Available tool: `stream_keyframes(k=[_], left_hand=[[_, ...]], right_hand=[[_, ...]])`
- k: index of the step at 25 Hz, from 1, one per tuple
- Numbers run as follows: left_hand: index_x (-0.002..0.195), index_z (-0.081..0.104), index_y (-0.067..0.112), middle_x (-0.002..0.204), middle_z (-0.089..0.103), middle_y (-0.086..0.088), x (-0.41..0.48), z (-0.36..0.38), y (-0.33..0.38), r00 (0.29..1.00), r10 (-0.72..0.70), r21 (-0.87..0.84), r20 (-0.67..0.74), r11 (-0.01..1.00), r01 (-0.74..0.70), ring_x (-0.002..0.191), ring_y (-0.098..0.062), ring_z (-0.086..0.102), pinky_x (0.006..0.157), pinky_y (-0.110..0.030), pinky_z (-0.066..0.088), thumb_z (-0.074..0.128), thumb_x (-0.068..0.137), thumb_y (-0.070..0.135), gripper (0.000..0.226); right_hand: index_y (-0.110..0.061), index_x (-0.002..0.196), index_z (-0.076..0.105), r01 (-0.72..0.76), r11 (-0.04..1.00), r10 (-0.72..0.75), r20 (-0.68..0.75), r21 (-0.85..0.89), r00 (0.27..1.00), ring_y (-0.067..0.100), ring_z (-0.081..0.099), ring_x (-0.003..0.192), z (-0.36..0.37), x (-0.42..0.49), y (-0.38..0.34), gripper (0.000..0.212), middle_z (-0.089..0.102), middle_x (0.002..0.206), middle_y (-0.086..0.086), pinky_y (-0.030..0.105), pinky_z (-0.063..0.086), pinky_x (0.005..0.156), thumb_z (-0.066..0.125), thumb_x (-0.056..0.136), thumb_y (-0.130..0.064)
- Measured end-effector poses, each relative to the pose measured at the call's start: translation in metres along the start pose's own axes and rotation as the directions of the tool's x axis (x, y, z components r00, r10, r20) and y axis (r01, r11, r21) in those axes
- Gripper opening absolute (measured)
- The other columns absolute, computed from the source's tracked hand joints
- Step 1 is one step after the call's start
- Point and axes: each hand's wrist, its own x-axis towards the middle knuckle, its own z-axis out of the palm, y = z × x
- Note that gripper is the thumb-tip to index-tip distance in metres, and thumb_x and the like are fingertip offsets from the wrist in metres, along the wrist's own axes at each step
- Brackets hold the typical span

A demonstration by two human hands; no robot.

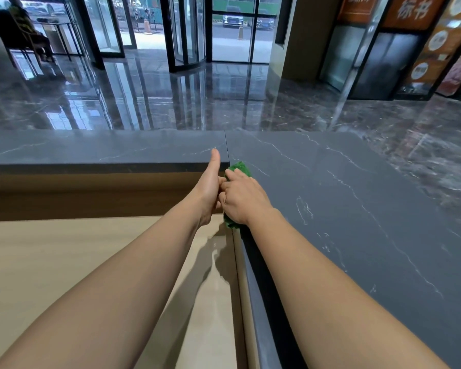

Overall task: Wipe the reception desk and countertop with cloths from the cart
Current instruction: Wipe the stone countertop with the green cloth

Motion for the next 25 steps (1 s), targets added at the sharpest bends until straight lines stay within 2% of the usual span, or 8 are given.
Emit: stream_keyframes(k=[7, 12, 14, 16, 18, 19, 23, 25], left_hand=[[0.114, 0.065, -0.004, 0.115, 0.067, -0.021, -0.050, 0.013, -0.018, 0.999, -0.004, 0.076, -0.046, 0.997, 0.007, 0.109, -0.033, 0.063, 0.103, -0.044, 0.044, 0.018, 0.072, 0.091, 0.114], [0.118, 0.061, -0.006, 0.121, 0.060, -0.026, -0.093, 0.025, -0.040, 0.992, -0.007, 0.076, -0.127, 0.997, 0.017, 0.114, -0.035, 0.061, 0.101, -0.043, 0.046, 0.023, 0.056, 0.098, 0.127], [0.115, 0.062, -0.004, 0.114, 0.062, -0.020, -0.115, 0.032, -0.049, 0.991, -0.011, 0.073, -0.130, 0.997, 0.021, 0.105, -0.034, 0.061, 0.100, -0.044, 0.045, 0.025, 0.051, 0.100, 0.128], [0.101, 0.066, 0.001, 0.103, 0.060, -0.019, -0.139, 0.039, -0.058, 0.992, -0.011, 0.092, -0.126, 0.995, 0.023, 0.093, -0.035, 0.059, 0.094, -0.043, 0.049, 0.024, 0.051, 0.101, 0.119], [0.072, 0.060, 0.002, 0.075, 0.053, -0.023, -0.164, 0.048, -0.063, 0.991, 0.009, 0.130, -0.133, 0.991, 0.009, 0.070, -0.034, 0.055, 0.070, -0.034, 0.049, 0.016, 0.065, 0.095, 0.103], [0.063, 0.054, 0.007, 0.065, 0.048, -0.017, -0.176, 0.054, -0.066, 0.989, 0.026, 0.141, -0.145, 0.990, -0.005, 0.060, -0.027, 0.049, 0.063, -0.031, 0.043, 0.012, 0.073, 0.091, 0.094], [0.053, 0.054, 0.009, 0.050, 0.045, -0.007, -0.215, 0.071, -0.080, 0.986, 0.044, 0.135, -0.160, 0.991, -0.022, 0.044, -0.018, 0.047, 0.054, -0.028, 0.038, 0.009, 0.082, 0.082, 0.091], [0.049, 0.059, 0.009, 0.050, 0.048, -0.007, -0.230, 0.077, -0.087, 0.987, 0.038, 0.124, -0.159, 0.992, -0.018, 0.046, -0.019, 0.050, 0.055, -0.028, 0.039, 0.009, 0.083, 0.081, 0.094]], right_hand=[[-0.013, 0.128, 0.060, 0.050, 0.999, -0.051, -0.045, -0.014, 0.998, 0.023, 0.027, 0.140, 0.006, -0.054, -0.010, 0.041, 0.039, 0.145, 0.005, 0.041, 0.025, 0.114, 0.033, 0.100, -0.028], [-0.013, 0.120, 0.063, 0.102, 0.995, -0.103, -0.045, -0.017, 0.994, 0.023, 0.033, 0.131, 0.009, -0.102, -0.017, 0.040, 0.046, 0.132, 0.005, 0.043, 0.029, 0.110, 0.033, 0.100, -0.030], [-0.013, 0.117, 0.064, 0.128, 0.991, -0.129, -0.049, -0.034, 0.990, 0.022, 0.035, 0.126, 0.010, -0.125, -0.019, 0.041, 0.047, 0.125, 0.004, 0.042, 0.030, 0.108, 0.032, 0.100, -0.031], [-0.012, 0.117, 0.065, 0.154, 0.988, -0.156, -0.055, -0.032, 0.986, 0.022, 0.037, 0.124, 0.012, -0.147, -0.023, 0.041, 0.048, 0.122, 0.004, 0.042, 0.030, 0.108, 0.032, 0.100, -0.031], [-0.012, 0.119, 0.064, 0.171, 0.985, -0.172, -0.049, -0.018, 0.984, 0.022, 0.036, 0.126, 0.014, -0.166, -0.026, 0.042, 0.049, 0.125, 0.004, 0.042, 0.029, 0.110, 0.032, 0.100, -0.031], [-0.013, 0.119, 0.064, 0.180, 0.984, -0.180, -0.046, -0.010, 0.983, 0.023, 0.035, 0.128, 0.015, -0.176, -0.027, 0.042, 0.049, 0.126, 0.004, 0.043, 0.029, 0.111, 0.032, 0.100, -0.031], [-0.013, 0.118, 0.063, 0.233, 0.972, -0.233, -0.058, -0.011, 0.971, 0.023, 0.037, 0.126, 0.018, -0.214, -0.028, 0.040, 0.050, 0.123, 0.005, 0.043, 0.030, 0.109, 0.032, 0.100, -0.030], [-0.013, 0.117, 0.063, 0.262, 0.965, -0.262, -0.063, -0.007, 0.963, 0.023, 0.037, 0.125, 0.020, -0.230, -0.028, 0.039, 0.050, 0.121, 0.005, 0.043, 0.031, 0.108, 0.032, 0.100, -0.030]])
